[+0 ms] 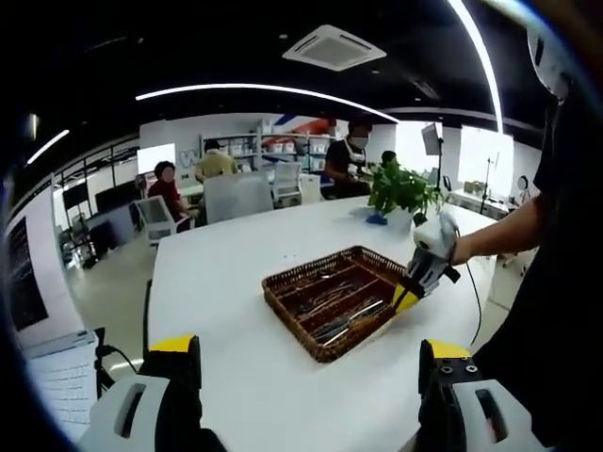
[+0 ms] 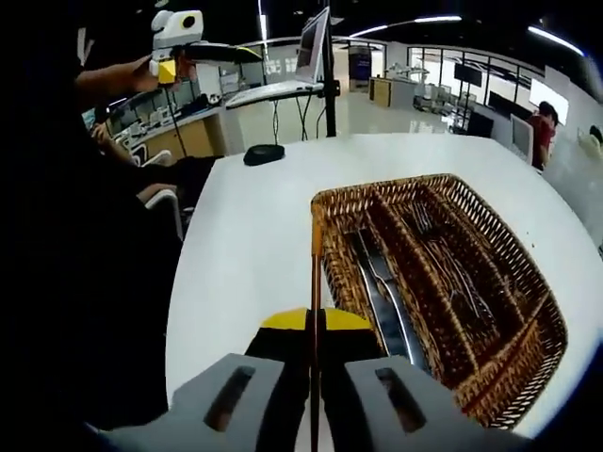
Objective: Arrange the knives, forks, and spoons in their matching storage slots by inserting each utensil handle-first until every utensil is classified and aligned in the correct compartment
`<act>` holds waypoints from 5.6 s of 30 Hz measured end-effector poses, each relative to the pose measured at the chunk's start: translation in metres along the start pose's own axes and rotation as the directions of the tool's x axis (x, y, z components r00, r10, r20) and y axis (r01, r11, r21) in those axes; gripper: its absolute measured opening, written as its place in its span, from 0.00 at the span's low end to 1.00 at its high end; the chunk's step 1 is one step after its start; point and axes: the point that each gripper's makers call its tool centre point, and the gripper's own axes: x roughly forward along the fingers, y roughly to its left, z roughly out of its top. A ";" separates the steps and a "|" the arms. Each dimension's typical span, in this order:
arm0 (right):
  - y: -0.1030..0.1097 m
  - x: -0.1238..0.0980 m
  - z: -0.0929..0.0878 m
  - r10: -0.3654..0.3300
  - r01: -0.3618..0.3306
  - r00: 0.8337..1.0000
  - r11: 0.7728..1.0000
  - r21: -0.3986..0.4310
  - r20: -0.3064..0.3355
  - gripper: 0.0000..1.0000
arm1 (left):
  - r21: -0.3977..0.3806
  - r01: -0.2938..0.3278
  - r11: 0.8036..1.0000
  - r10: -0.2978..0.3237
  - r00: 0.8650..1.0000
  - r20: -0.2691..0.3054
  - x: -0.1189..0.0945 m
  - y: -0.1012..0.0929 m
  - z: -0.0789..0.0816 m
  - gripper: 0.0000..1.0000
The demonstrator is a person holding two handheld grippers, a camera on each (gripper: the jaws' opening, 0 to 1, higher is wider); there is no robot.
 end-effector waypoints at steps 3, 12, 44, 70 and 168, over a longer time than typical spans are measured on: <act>-0.006 -0.004 0.001 -0.031 0.031 1.000 1.000 0.006 -0.006 0.00 | 0.001 0.005 1.000 -0.005 1.000 0.005 0.003 0.000 0.002 1.00; -0.040 -0.020 -0.003 -0.191 0.193 0.981 0.978 0.074 -0.025 0.00 | 0.011 0.023 1.000 -0.023 1.000 0.017 0.013 0.001 0.009 1.00; -0.143 -0.147 -0.048 -0.713 0.660 0.684 0.514 0.548 -0.155 0.00 | 0.061 0.126 0.990 -0.128 0.991 0.034 0.055 -0.002 0.035 1.00; -0.183 -0.151 -0.038 -0.757 0.677 0.633 0.440 0.590 -0.162 0.00 | 0.050 0.124 0.991 -0.126 0.991 0.037 0.049 -0.003 0.028 1.00; -0.216 -0.100 -0.058 -0.770 0.650 0.637 0.521 0.553 -0.024 0.93 | 0.006 0.056 0.998 -0.056 0.997 0.048 0.019 0.011 0.011 1.00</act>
